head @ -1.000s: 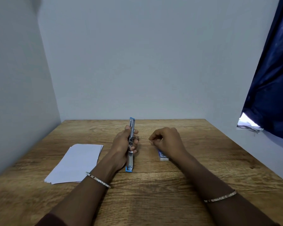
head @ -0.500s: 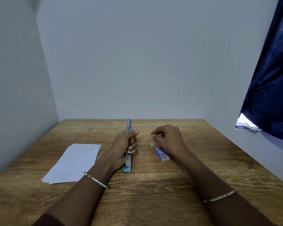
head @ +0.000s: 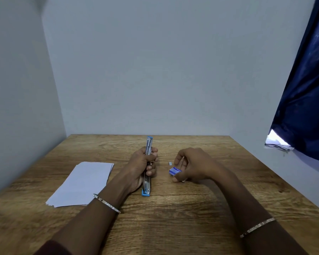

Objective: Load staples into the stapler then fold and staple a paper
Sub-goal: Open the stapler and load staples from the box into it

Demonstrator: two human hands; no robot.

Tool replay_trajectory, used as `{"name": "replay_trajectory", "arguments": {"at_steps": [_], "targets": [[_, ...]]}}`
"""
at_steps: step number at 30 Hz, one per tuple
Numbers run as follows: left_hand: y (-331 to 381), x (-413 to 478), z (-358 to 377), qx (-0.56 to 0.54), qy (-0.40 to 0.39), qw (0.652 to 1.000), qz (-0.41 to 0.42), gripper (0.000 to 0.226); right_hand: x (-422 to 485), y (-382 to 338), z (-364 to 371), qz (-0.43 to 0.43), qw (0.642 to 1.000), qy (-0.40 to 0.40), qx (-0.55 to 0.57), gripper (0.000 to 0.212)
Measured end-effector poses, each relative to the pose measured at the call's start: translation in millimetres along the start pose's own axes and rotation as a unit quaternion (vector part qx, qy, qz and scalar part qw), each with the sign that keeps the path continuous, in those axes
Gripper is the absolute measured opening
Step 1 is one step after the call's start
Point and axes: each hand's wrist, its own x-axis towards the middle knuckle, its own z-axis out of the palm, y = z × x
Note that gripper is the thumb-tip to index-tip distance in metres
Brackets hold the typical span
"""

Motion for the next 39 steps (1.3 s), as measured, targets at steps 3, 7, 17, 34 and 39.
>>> {"name": "replay_trajectory", "arguments": {"at_steps": [3, 7, 17, 34, 39], "targets": [[-1, 0, 1, 0.016, -0.009, 1.000, 0.008, 0.012, 1, 0, 4, -0.024, 0.994, 0.109, 0.010, 0.036], [-3, -3, 0, 0.026, -0.020, 0.999, 0.029, 0.012, 6, -7, 12, -0.088, 0.970, 0.210, 0.088, 0.025], [-3, -5, -5, 0.031, -0.045, 0.997, 0.056, 0.027, 8, -10, 23, -0.081, 0.944, 0.274, 0.166, 0.028], [-4, 0, -8, 0.016, 0.066, 0.995, 0.069, 0.019, 9, -20, 34, -0.110, 0.916, 0.285, 0.260, 0.039], [-4, 2, -4, 0.000, 0.068, 0.997, 0.035, 0.018, 11, -19, 33, -0.096, 0.914, 0.293, 0.262, 0.033]]}}
